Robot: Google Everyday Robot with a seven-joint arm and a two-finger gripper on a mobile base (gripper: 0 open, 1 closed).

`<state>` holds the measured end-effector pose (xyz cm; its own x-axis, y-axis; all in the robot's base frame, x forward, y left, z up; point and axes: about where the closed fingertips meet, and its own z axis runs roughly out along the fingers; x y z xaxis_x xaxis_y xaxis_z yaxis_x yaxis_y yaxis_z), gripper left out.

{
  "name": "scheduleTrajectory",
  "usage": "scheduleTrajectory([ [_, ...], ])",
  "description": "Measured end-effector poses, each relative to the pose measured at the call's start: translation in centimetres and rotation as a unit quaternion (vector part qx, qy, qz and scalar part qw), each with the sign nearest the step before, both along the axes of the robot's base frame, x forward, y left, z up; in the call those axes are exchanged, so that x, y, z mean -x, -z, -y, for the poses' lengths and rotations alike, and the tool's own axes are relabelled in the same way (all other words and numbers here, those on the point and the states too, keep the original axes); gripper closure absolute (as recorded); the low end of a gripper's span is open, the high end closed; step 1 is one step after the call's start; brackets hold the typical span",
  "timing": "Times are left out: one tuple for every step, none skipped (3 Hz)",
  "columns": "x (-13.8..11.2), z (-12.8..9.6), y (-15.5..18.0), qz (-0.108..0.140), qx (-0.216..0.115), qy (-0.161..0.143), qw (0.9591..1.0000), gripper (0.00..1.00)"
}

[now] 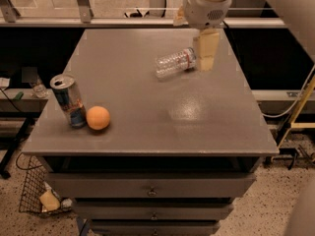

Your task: Place water bottle upright

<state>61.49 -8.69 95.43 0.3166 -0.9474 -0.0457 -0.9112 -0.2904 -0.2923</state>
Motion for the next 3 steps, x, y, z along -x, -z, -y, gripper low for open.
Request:
scheduleTrajectory([
  [-4.8, -2.8, 2.1, -0.007, 0.017, -0.007, 0.9998, 0.0],
  [-5.3, -3.2, 2.2, 0.001, 0.015, -0.009, 0.9998, 0.0],
  [-6.4, -2.4, 3.3, -0.006, 0.006, -0.018, 0.9998, 0.0],
])
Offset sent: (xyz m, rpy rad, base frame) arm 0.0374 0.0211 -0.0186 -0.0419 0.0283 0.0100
